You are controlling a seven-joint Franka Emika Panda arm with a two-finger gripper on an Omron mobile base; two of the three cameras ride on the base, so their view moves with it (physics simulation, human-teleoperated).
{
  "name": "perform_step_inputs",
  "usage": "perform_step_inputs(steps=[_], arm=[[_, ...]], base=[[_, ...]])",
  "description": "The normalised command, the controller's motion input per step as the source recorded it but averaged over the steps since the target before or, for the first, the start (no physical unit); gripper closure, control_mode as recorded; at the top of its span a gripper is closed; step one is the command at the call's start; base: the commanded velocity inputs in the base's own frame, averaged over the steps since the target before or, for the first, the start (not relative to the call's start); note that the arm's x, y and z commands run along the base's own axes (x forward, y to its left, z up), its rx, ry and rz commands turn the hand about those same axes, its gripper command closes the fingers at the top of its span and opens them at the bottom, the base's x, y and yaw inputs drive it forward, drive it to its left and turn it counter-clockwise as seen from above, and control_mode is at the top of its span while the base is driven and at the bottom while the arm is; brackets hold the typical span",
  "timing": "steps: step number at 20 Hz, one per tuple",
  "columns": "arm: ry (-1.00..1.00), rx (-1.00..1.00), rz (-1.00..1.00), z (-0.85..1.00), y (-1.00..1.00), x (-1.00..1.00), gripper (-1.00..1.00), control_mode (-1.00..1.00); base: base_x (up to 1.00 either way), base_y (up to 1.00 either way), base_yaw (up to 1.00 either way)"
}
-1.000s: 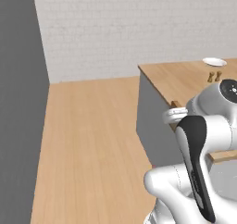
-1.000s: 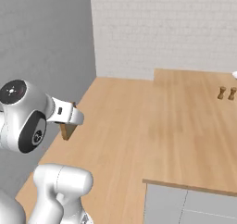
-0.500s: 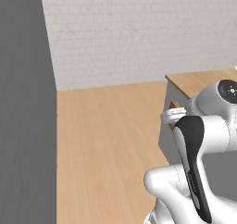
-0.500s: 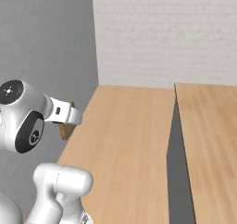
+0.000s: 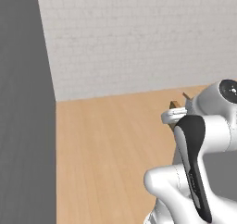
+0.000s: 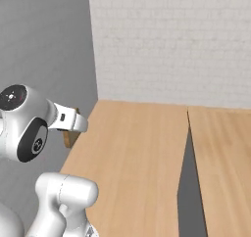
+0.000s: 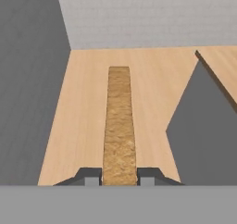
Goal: Start the toaster. Once the lever pops up, take the bread to the plate on the dining counter.
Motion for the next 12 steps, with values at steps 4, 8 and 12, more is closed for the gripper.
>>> perform_step_inputs(steps=[4,8,12], arm=[[0.00,0.00,0.00,0.00,0.00,0.00,1.00,1.00],[0.00,0.00,0.00,0.00,0.00,0.00,1.00,1.00],[0.00,0.00,0.00,0.00,0.00,0.00,1.00,1.00]], base=[[1.00,0.00,-0.01],[1.00,0.00,-0.04],[1.00,0.00,-0.02]])
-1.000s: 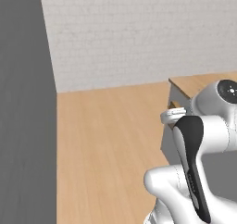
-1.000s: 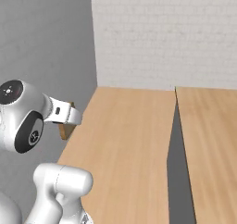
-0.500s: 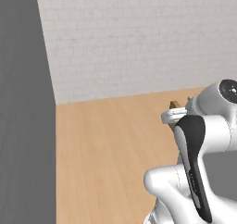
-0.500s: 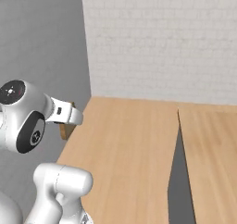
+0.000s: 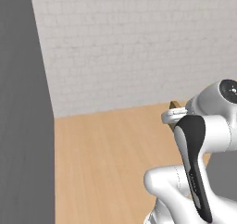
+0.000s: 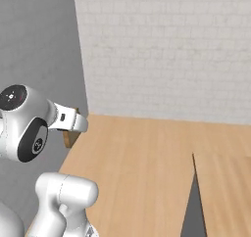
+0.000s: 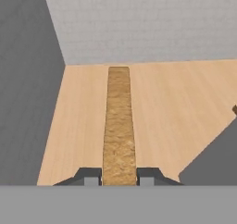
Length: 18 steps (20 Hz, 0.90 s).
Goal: Start the toaster. Once the lever pops up, take the bread to the plate on the dining counter.
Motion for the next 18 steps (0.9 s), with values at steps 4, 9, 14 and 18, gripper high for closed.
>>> perform_step_inputs(steps=[4,9,14,18], arm=[[0.00,0.00,0.00,0.00,0.00,0.00,1.00,1.00],[0.00,0.00,0.00,0.00,0.00,0.00,1.00,1.00],[0.00,0.00,0.00,0.00,0.00,0.00,1.00,1.00],[0.00,0.00,0.00,0.00,0.00,0.00,1.00,1.00]], base=[[1.00,0.01,-0.01],[1.00,0.03,-0.04],[1.00,0.00,-0.03],[1.00,0.00,-0.07]])
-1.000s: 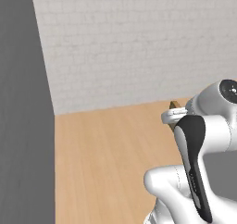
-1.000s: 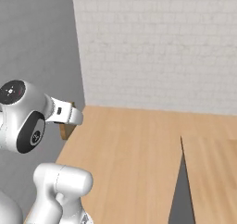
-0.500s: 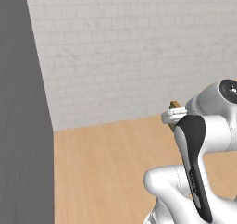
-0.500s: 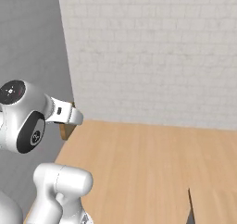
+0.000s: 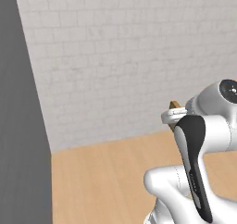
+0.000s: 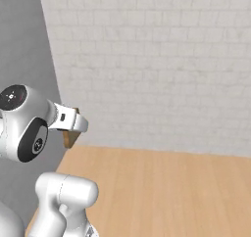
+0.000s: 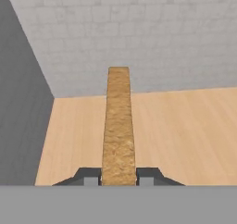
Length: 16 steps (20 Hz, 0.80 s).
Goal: Start the toaster. Once the lever pops up, take the bread to the plate on the dining counter.
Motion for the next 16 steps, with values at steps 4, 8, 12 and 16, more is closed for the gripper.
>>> perform_step_inputs(steps=[4,8,12,16], arm=[[0.00,0.00,0.00,0.00,0.00,0.00,1.00,1.00],[0.00,0.00,0.00,0.00,0.00,0.00,1.00,1.00],[0.00,0.00,0.00,0.00,0.00,0.00,1.00,1.00],[0.00,0.00,0.00,0.00,0.00,0.00,1.00,1.00]], base=[[0.70,0.00,-0.54],[0.35,0.00,-0.75],[0.32,0.02,-0.77],[0.39,0.16,-0.76]])
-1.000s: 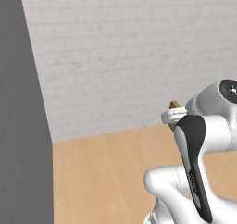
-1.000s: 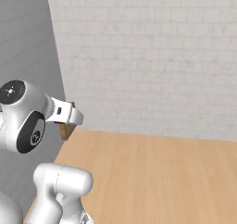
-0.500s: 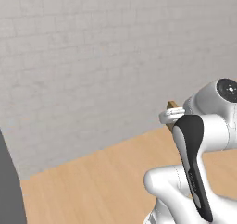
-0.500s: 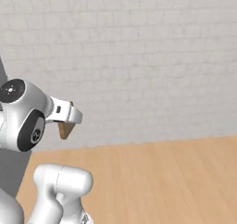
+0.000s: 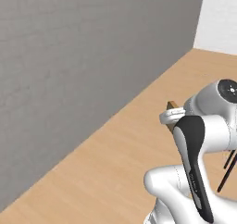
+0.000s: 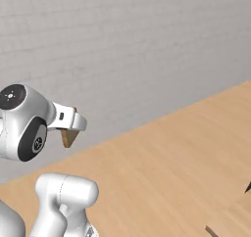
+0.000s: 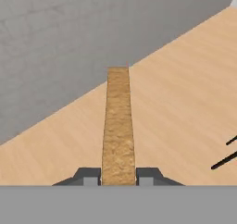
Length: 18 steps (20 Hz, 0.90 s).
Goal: Start the toaster. Once the lever pops up, take the bread to the plate on the dining counter.
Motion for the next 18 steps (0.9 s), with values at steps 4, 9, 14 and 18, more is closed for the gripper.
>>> perform_step_inputs(steps=[4,9,14,18], arm=[[0.00,0.00,0.00,0.00,0.00,0.00,1.00,1.00],[0.00,0.00,0.00,0.00,0.00,0.00,1.00,1.00],[0.00,0.00,0.00,0.00,0.00,0.00,1.00,1.00],[0.00,0.00,0.00,0.00,0.00,0.00,1.00,1.00]], base=[[0.57,0.28,-0.68],[0.86,0.38,-0.55],[0.95,0.49,-0.48],[0.93,0.46,-0.48]])
